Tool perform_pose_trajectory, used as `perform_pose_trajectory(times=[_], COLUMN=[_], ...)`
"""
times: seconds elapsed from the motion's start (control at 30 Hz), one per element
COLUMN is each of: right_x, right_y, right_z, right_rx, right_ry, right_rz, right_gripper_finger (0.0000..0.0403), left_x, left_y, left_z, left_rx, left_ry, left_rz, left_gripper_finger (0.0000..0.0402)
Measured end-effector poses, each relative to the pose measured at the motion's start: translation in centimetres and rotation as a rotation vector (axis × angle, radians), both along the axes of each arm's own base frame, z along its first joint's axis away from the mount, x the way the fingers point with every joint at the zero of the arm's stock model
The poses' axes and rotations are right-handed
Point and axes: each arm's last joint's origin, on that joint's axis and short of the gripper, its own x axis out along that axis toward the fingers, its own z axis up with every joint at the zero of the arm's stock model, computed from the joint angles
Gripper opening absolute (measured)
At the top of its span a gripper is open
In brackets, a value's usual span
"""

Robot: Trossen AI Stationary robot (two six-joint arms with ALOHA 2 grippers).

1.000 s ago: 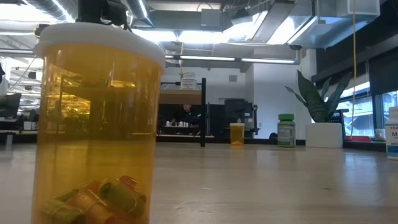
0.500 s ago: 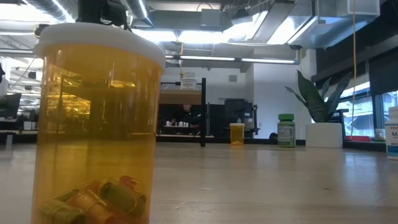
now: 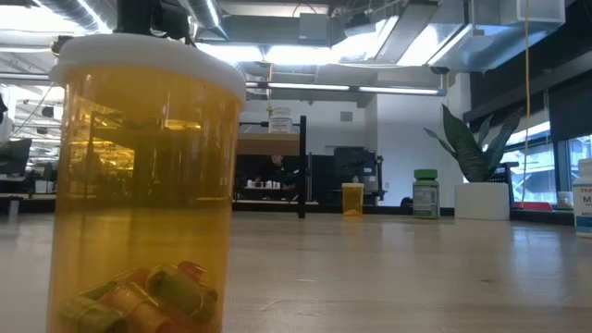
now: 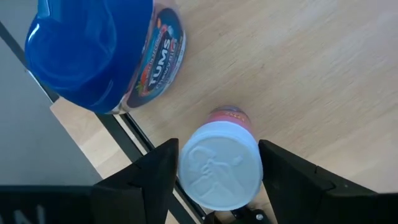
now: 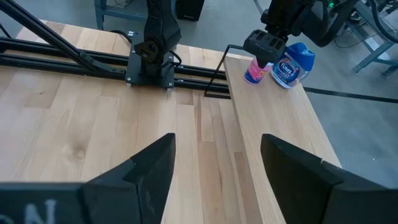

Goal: Pick and place medicine bottles onto shelf by color
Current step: Put the pink pill bottle on the shelf

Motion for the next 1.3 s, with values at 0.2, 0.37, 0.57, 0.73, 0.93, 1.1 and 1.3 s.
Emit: perform_pose_trajectory(times=[0.2, 0.37, 0.57, 0.73, 0.93, 1.1, 1.3], right_x=[0.0, 0.0, 0.0, 0.0, 0.0, 0.0, 0.0], right_y=[0.0, 0.0, 0.0, 0.0, 0.0, 0.0, 0.0], right_z=[0.0, 0.0, 0.0, 0.0, 0.0, 0.0, 0.0], right_rx=[0.000, 0.000, 0.000, 0.000, 0.000, 0.000, 0.000], right_ry=[0.000, 0.000, 0.000, 0.000, 0.000, 0.000, 0.000], right_rz=[0.000, 0.000, 0.000, 0.000, 0.000, 0.000, 0.000], right_gripper_finger=[0.0239, 0.0239, 0.0239, 0.0239, 0.0239, 0.0239, 0.0239], left_x=[0.0, 0.0, 0.0, -0.1, -0.1, -0.1, -0.1], left_y=[0.0, 0.0, 0.0, -0.1, -0.2, -0.2, -0.2], left_z=[0.0, 0.1, 0.1, 0.5, 1.2, 1.4, 1.4], left_rx=[0.001, 0.003, 0.005, 0.020, 0.040, 0.048, 0.048], left_ry=[0.003, 0.004, 0.004, -0.002, -0.015, -0.015, -0.009], left_rz=[-0.008, -0.012, -0.013, -0.011, -0.011, -0.024, -0.034], left_gripper_finger=[0.0213, 0.0213, 0.0213, 0.0213, 0.0213, 0.0213, 0.0213])
